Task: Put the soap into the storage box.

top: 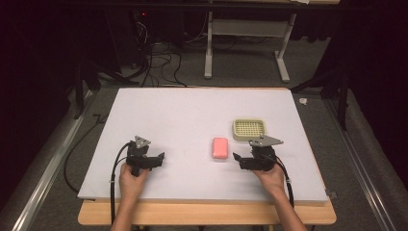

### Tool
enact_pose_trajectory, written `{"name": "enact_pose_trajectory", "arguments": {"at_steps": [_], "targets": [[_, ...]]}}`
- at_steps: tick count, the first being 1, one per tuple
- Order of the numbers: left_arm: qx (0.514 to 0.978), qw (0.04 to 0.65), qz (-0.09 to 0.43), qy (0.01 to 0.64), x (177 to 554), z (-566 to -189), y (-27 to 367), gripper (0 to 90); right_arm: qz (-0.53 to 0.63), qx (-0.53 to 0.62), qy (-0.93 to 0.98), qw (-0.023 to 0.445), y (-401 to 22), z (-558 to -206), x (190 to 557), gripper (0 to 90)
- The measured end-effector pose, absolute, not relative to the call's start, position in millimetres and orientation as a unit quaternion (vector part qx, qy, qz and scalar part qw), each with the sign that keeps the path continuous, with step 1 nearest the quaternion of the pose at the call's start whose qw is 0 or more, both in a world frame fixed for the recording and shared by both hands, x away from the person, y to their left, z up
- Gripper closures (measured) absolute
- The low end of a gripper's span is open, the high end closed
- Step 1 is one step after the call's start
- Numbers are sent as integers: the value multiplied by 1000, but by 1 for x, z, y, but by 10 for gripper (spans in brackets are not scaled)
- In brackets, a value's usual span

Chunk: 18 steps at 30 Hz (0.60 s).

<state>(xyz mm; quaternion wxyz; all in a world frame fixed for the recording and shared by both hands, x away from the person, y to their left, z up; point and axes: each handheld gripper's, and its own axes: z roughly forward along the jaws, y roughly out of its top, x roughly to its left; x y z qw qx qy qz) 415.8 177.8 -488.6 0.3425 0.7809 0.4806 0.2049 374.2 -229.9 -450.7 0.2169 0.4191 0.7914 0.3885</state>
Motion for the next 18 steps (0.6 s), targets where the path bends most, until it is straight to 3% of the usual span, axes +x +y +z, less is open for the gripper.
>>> {"name": "enact_pose_trajectory", "arguments": {"at_steps": [18], "targets": [[781,343,205,481,416,-489,178,162,368,386,819,211,-195,-457,388,197]]}}
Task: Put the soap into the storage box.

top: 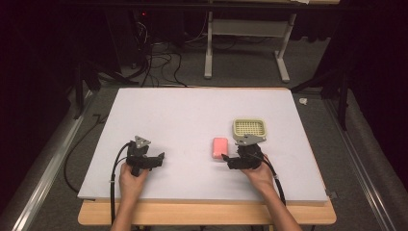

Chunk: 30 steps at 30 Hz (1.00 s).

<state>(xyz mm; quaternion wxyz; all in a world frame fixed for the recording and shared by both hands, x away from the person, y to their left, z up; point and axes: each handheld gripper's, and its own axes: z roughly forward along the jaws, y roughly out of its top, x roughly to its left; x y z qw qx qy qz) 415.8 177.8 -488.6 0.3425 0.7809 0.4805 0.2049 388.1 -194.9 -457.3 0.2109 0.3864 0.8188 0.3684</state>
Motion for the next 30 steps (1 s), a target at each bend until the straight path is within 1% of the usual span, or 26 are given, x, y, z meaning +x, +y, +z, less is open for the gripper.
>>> {"name": "enact_pose_trajectory", "arguments": {"at_steps": [11,21,30], "targets": [[781,343,205,480,416,-489,178,162,349,373,833,213,-175,-461,398,163],[781,343,205,481,416,-489,178,162,341,376,836,208,-169,-469,405,145],[781,343,205,481,416,-489,178,162,339,378,834,217,-164,-471,407,133]]}}
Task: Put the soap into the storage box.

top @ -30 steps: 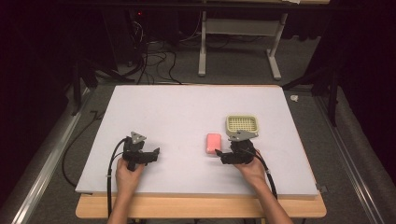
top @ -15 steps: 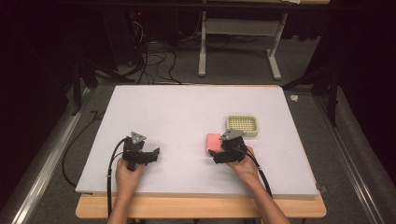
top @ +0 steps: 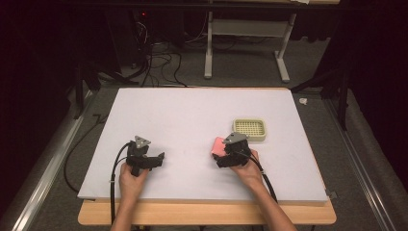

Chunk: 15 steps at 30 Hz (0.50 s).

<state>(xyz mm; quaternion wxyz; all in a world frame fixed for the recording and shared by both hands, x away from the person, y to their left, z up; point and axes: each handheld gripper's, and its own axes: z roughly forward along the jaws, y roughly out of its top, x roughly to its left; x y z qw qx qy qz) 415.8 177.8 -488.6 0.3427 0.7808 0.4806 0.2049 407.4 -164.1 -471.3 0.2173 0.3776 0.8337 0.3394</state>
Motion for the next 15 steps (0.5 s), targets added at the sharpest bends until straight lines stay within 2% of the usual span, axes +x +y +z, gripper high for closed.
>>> {"name": "enact_pose_trajectory", "arguments": {"at_steps": [12,15], "targets": [[781,343,205,481,416,-489,178,161,341,372,834,223,-159,-462,415,119],[781,343,206,481,416,-489,178,161,337,370,839,212,-157,-463,420,118]]}}
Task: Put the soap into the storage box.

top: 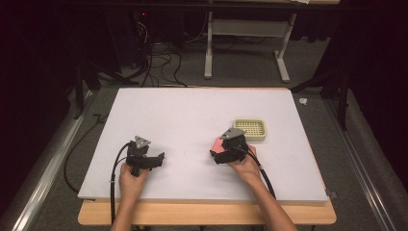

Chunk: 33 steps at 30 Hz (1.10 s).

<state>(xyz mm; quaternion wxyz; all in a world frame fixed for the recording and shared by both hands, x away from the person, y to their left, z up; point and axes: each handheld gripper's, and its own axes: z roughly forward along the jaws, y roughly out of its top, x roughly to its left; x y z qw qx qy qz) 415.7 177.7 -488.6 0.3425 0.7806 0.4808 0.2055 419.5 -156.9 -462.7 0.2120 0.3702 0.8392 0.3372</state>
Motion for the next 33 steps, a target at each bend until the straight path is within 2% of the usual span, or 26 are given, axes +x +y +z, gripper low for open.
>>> {"name": "enact_pose_trajectory", "arguments": {"at_steps": [21,26,33], "targets": [[781,342,206,481,416,-489,178,161,321,391,843,183,-151,-475,435,118],[781,342,206,481,416,-489,178,161,318,408,841,161,-152,-481,438,119],[781,342,205,481,416,-489,178,160,318,411,839,162,-152,-481,438,127]]}}
